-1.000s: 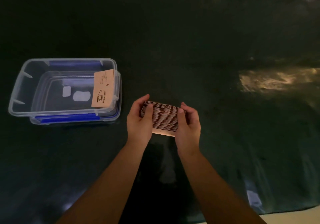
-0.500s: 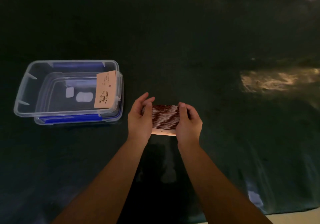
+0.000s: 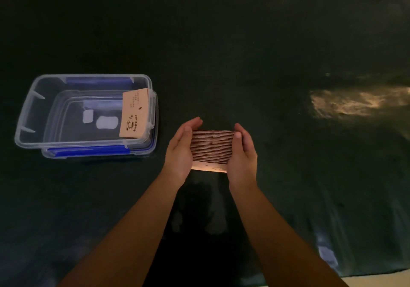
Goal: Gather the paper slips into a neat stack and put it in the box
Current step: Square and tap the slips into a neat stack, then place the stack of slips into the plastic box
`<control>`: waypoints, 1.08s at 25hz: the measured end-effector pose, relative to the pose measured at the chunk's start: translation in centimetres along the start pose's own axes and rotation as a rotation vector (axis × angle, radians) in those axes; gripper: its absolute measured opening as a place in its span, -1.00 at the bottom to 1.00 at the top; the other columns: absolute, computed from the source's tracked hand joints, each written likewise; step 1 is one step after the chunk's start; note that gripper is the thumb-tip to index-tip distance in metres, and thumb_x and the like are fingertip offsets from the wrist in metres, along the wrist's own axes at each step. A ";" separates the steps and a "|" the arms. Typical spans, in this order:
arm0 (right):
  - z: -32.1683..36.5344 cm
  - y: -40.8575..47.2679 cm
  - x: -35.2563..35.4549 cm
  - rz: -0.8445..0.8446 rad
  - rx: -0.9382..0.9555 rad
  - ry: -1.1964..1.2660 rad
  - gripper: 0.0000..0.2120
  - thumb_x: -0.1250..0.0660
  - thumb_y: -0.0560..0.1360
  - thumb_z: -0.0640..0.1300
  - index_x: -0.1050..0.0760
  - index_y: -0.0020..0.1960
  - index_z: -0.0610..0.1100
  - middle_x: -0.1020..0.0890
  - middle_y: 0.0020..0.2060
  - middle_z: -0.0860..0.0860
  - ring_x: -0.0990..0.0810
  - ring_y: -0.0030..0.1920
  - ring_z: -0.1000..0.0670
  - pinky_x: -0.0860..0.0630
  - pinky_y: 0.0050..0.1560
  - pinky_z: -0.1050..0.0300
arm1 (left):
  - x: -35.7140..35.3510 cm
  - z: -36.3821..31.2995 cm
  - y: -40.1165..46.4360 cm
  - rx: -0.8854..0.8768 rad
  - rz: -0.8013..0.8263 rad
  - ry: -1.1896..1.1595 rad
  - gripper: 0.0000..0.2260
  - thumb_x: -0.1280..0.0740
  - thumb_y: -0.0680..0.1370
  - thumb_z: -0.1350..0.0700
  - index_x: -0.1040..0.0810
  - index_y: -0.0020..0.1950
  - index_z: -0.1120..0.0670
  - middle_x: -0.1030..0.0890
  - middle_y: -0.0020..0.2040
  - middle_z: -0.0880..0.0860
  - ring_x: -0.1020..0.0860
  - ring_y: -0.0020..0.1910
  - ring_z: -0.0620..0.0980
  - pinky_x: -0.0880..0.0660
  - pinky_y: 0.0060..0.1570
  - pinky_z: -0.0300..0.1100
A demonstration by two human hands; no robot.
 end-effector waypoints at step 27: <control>5.5 -1.2 -0.5 0.607 0.298 -0.649 -0.15 -0.72 0.14 0.05 -0.36 0.30 0.33 -0.55 0.17 0.34 -0.55 0.21 0.27 -0.58 0.08 0.29 | 1.1 -3.5 -0.4 -0.056 0.114 0.036 -0.69 -0.18 0.60 -0.19 -0.64 0.12 -0.11 -0.69 0.11 0.01 -0.65 0.11 -0.01 -0.53 0.17 -0.01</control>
Point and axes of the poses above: each hand's wrist, its own y-axis towards the middle knuckle, its own x-axis out of the back of the hand, z = x × y, the point moved 10 cm from there along y, towards the middle knuckle
